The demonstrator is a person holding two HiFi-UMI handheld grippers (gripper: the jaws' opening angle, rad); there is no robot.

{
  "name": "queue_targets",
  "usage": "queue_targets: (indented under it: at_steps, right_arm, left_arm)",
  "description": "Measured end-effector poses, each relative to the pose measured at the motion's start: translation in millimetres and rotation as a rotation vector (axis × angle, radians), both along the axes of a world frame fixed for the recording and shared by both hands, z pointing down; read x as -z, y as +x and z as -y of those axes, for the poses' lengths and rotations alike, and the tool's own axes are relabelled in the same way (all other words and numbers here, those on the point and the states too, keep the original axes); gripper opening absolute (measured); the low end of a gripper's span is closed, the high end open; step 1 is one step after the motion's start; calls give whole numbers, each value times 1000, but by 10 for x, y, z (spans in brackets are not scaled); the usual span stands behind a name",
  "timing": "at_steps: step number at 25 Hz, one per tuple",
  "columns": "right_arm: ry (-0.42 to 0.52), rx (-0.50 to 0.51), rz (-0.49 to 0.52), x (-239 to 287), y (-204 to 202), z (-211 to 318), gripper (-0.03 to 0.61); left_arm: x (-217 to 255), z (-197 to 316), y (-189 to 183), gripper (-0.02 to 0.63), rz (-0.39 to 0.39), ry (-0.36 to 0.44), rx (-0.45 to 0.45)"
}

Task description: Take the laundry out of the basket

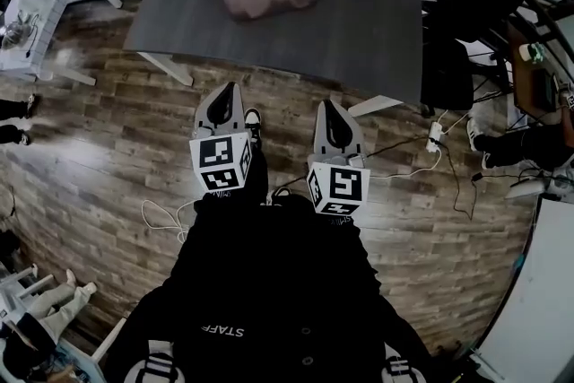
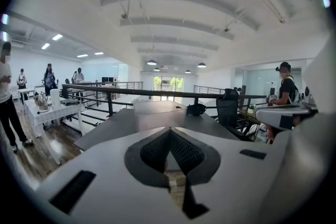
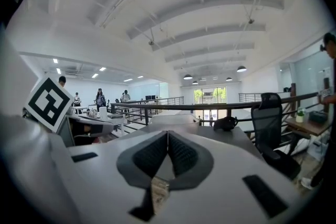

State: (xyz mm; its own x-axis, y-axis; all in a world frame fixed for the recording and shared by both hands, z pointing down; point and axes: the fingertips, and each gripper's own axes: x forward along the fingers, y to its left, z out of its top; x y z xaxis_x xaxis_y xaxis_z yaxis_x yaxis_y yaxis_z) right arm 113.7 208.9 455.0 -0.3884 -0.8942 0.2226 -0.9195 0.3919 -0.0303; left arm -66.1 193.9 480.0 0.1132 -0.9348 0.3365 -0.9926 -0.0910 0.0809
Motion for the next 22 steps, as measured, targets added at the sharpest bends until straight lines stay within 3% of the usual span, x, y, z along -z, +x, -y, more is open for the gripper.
queue_targets:
  at_steps: [7, 22]
  right_arm:
    - [47, 4, 44, 206, -369, 1166, 15]
    - [-30, 7, -13, 123, -1145, 2903, 15]
  left_arm:
    - [243, 1129, -186, 0, -10, 63, -33]
    - [191, 2788, -701, 0, -73, -2, -101]
